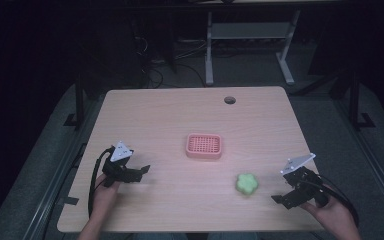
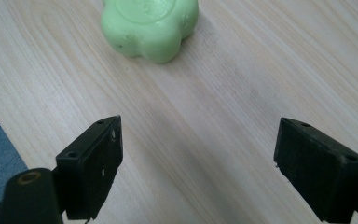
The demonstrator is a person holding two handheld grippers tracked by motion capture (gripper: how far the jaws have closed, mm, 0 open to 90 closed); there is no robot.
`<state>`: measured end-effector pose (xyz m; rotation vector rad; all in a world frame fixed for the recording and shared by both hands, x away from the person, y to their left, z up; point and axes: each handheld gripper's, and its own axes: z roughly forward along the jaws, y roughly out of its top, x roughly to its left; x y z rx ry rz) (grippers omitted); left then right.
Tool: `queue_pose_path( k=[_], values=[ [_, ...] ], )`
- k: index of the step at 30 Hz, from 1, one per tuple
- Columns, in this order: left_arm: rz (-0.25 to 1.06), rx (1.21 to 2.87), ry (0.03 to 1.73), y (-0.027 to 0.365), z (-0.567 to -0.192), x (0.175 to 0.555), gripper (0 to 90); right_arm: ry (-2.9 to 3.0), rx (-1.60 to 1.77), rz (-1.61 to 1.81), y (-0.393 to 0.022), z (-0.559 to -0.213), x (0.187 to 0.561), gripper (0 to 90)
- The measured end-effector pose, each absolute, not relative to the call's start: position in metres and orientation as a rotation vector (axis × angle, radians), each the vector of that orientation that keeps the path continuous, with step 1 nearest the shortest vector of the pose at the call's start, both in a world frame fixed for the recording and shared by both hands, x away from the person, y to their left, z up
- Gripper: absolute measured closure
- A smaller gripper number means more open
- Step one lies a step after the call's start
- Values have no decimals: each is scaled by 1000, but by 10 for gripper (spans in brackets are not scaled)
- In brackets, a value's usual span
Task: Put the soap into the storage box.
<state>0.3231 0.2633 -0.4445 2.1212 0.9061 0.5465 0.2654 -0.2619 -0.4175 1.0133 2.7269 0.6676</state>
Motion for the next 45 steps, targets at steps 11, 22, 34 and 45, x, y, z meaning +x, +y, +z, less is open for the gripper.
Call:
queue_pose_path(
  k=[11,22,34,45],
  values=[
    [546,2113,905,264,-444,323,144,2764,957,634,-242,-411,273,148],
    [545,2114,905,264,-443,323,144,2803,871,614,-219,-407,282,148],
    [542,2113,911,264,-443,323,144,2834,826,599,-199,-405,293,148],
    [541,2111,912,265,-443,323,144,2884,793,568,-183,-410,303,147]
  ],
)
